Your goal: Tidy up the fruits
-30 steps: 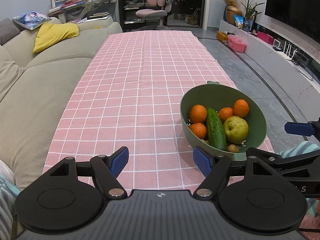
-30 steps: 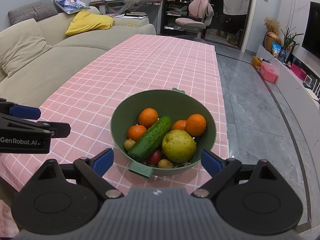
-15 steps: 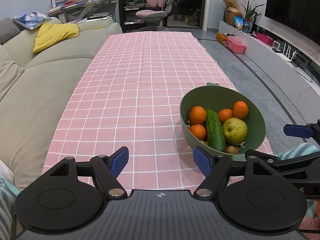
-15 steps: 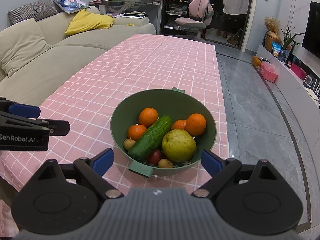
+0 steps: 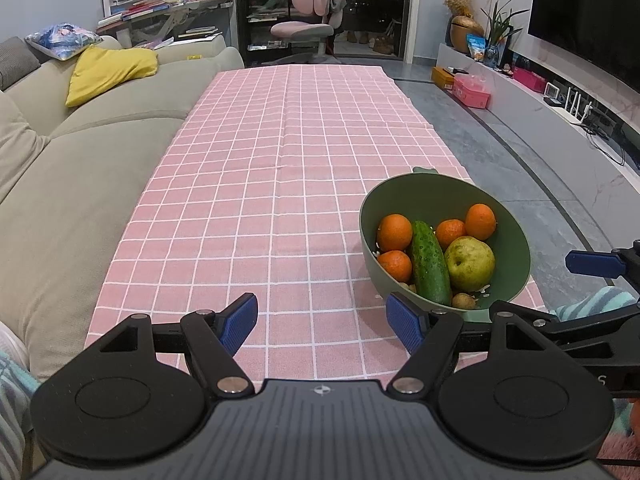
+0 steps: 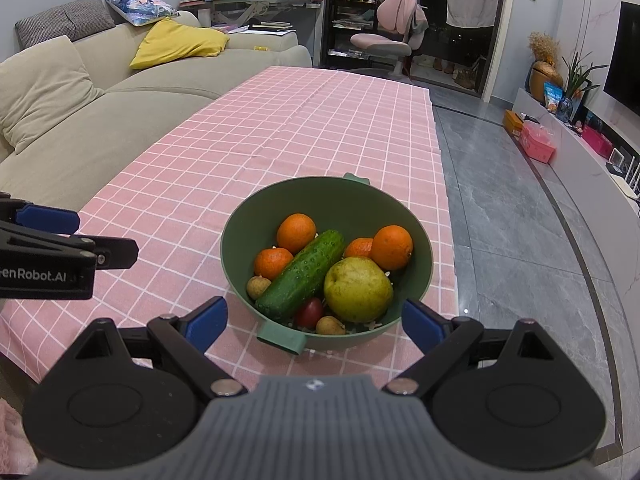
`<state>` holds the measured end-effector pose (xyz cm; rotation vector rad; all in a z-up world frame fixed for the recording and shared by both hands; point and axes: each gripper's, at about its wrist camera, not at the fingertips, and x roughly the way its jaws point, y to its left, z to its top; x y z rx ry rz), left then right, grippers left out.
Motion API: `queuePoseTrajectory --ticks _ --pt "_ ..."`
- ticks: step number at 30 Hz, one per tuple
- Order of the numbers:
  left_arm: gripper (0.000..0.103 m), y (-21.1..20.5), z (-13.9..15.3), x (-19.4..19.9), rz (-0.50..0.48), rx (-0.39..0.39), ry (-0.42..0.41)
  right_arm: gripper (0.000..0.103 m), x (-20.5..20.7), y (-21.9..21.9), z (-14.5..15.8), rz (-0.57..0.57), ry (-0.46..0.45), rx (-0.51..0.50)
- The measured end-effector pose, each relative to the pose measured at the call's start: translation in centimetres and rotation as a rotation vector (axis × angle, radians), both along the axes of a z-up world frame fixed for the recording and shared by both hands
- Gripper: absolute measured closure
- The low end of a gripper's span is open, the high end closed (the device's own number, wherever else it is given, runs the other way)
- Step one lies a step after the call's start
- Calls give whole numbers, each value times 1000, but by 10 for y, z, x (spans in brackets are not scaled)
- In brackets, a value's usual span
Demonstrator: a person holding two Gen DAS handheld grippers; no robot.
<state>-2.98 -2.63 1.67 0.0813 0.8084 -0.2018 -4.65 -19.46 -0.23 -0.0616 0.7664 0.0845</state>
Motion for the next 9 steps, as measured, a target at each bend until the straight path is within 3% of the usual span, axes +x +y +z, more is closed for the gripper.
queuePoseTrajectory --ticks 9 --pt "17 0 1 -1 1 0 -13 12 0 0 0 0 0 0"
